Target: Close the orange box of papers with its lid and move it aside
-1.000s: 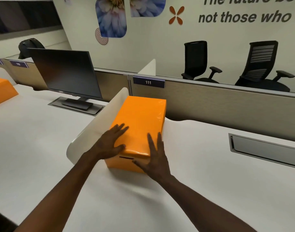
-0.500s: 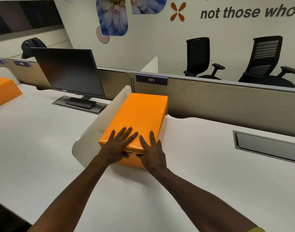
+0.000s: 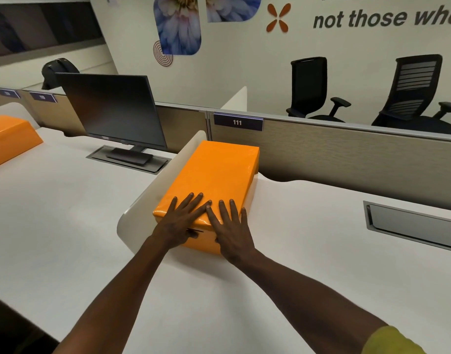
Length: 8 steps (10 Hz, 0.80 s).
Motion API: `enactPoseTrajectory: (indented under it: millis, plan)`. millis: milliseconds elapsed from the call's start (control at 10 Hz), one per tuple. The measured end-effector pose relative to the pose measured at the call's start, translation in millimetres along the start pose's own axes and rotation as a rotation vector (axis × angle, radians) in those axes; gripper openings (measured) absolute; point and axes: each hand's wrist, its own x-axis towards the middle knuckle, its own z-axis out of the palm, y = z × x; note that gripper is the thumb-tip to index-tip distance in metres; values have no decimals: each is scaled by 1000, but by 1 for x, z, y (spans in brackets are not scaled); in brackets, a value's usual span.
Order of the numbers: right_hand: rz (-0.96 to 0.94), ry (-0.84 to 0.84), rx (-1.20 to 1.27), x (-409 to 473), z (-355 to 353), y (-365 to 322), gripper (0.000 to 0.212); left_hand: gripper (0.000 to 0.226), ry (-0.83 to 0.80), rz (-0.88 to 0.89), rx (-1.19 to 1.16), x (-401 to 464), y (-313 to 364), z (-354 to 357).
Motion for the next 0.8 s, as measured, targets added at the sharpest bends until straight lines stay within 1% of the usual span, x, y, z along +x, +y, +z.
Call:
enactPoseTrajectory:
  millis: [100,400,500,600,700,800]
  plan:
    - [-1,-2,1,3,2,-4,95,126,12,4,1,0,-5,1]
    - [-1,-5,-5,1,3,-2,98,117,5,-13,15,0,-1,-1]
    - [2,-68,8,-1,-11,3,104,120,-4,-54,9,0,9,-12]
    - [-47,-106,24,-1,-22,10,109,121,-44,-61,9,1,15,-17]
    - [-58,-74,45,8,-40,26,108,126,-102,-65,-53,7,16,-29]
    - [29,-24,36,6,-57,41,105,128,-92,-75,-68,9,24,-43]
